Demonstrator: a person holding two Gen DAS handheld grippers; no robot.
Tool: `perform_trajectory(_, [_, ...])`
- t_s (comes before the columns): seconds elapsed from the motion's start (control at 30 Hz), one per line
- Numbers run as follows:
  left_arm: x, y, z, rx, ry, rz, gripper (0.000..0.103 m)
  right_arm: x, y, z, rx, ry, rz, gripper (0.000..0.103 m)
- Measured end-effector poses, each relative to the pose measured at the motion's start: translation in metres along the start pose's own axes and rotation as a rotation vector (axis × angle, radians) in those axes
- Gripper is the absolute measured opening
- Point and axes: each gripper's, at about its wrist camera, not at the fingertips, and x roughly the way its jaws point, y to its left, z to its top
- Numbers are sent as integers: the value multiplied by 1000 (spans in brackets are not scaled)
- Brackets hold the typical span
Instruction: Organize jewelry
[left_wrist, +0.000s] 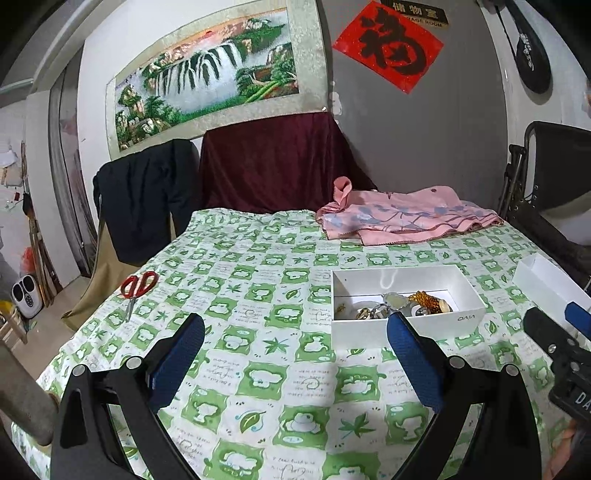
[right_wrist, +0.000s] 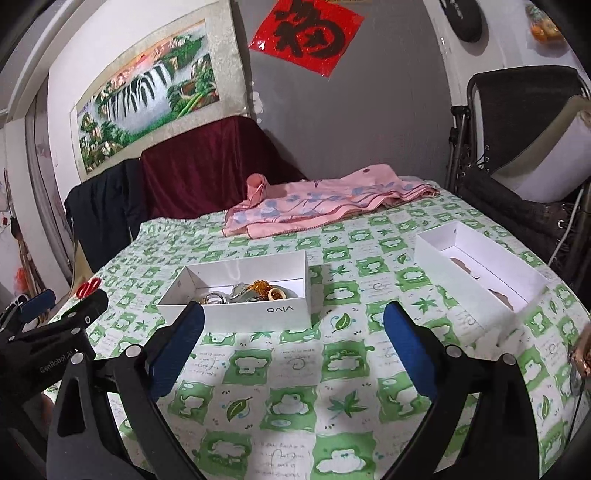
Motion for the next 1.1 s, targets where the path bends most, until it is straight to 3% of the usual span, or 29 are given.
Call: perform_trajectory(1.1, [1, 0, -8, 3, 32, 10, 97, 4, 7, -4, -22, 34, 30, 96])
